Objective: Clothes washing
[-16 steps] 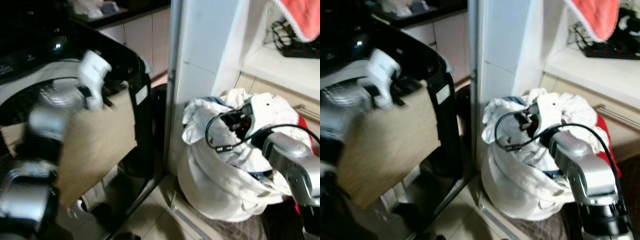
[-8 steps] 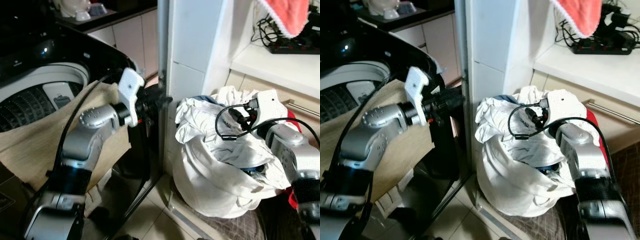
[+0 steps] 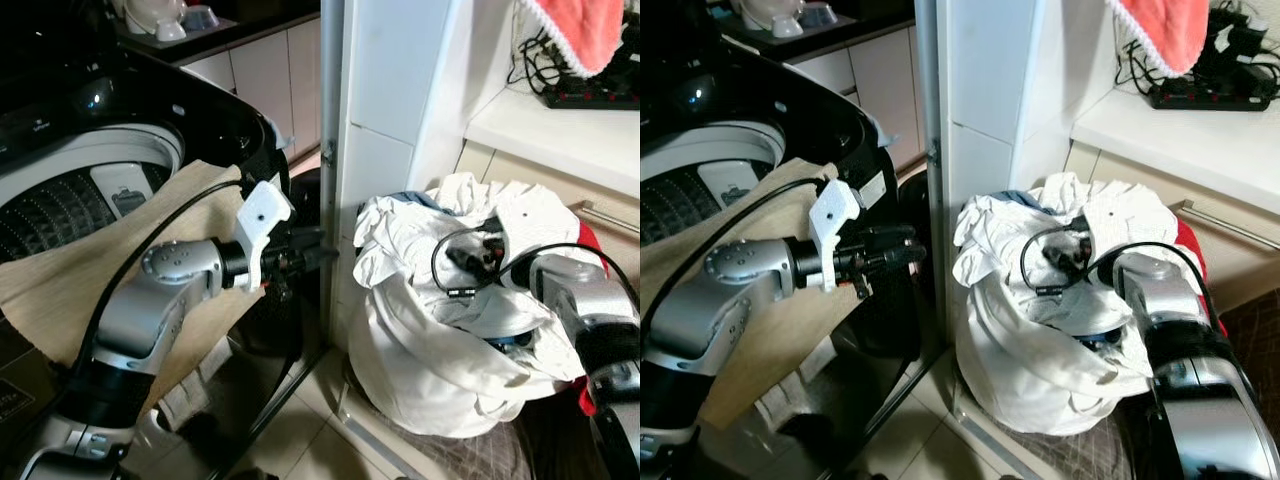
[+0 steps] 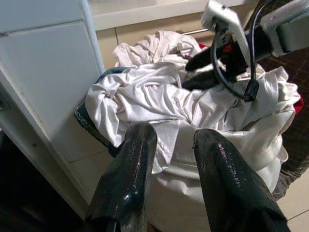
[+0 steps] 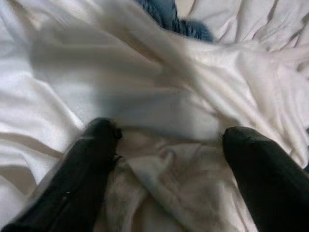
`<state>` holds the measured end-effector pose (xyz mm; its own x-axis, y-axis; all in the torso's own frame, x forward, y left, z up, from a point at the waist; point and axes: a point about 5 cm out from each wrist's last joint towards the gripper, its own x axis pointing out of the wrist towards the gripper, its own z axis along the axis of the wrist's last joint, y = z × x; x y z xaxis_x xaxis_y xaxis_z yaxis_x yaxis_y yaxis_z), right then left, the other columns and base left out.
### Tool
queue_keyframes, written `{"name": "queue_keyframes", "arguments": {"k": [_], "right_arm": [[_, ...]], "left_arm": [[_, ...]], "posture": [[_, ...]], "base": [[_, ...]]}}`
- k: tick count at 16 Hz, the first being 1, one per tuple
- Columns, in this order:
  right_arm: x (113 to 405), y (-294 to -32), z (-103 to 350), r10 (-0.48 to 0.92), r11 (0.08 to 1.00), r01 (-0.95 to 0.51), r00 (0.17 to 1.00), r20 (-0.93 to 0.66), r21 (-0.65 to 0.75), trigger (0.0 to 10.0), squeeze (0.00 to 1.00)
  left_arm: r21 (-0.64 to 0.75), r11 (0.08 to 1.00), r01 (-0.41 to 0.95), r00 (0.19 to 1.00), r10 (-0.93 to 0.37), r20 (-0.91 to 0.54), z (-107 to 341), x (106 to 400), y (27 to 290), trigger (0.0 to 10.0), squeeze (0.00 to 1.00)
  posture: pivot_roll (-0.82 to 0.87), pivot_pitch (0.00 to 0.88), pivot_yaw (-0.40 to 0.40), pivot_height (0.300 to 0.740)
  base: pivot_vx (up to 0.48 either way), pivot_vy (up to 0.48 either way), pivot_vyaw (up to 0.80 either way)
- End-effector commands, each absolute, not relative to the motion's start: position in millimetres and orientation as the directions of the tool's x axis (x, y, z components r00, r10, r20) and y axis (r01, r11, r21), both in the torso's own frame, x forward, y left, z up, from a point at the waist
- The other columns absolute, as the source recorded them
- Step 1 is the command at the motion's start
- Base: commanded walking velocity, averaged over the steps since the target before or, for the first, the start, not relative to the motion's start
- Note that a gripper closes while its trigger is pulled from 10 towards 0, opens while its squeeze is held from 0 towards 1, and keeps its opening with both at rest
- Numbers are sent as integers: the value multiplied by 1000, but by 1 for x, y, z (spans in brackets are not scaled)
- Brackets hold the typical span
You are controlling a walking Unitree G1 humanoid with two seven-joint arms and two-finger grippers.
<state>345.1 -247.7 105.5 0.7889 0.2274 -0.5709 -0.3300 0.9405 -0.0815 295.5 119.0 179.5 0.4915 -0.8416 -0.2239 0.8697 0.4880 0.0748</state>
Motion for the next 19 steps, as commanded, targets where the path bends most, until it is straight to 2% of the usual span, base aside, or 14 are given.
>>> {"name": "queue_keyframes", "arguments": {"k": [1,3,4,5,8,16,19], "right_arm": [[342,-246,97,227,936,-344,754,-616,-77,10000,0],[340,-245,87,234,931,-359,729,-643,-68,9765,0],[340,-245,85,229,933,-353,725,-649,-65,3333,0],[340,-246,85,229,934,-351,723,-652,-61,0,0],[339,-247,84,244,932,-360,720,-650,-49,0,0],[336,-249,81,273,927,-374,726,-631,-30,0,0],[339,-251,88,279,931,-364,752,-597,-25,0,0]], "left_arm": [[88,484,871,490,-838,-239,178,293,117,10000,0],[88,453,887,460,-849,-261,177,289,115,10000,0],[89,442,893,449,-853,-266,177,288,114,10000,0],[81,439,895,444,-856,-265,178,288,114,10000,0],[75,419,905,423,-863,-276,177,284,115,10000,0],[79,444,893,449,-860,-244,180,289,109,10000,0],[92,460,883,468,-851,-236,181,292,109,10000,0]], "posture": [[-147,0,62,740],[-142,0,61,740],[-140,0,61,740],[-139,0,60,740],[-139,0,60,740],[-143,0,62,740],[-144,0,61,740]], "base": [[0,0,0],[0,0,0],[0,0,0],[0,0,0],[0,0,0],[0,0,0],[0,0,0]]}}
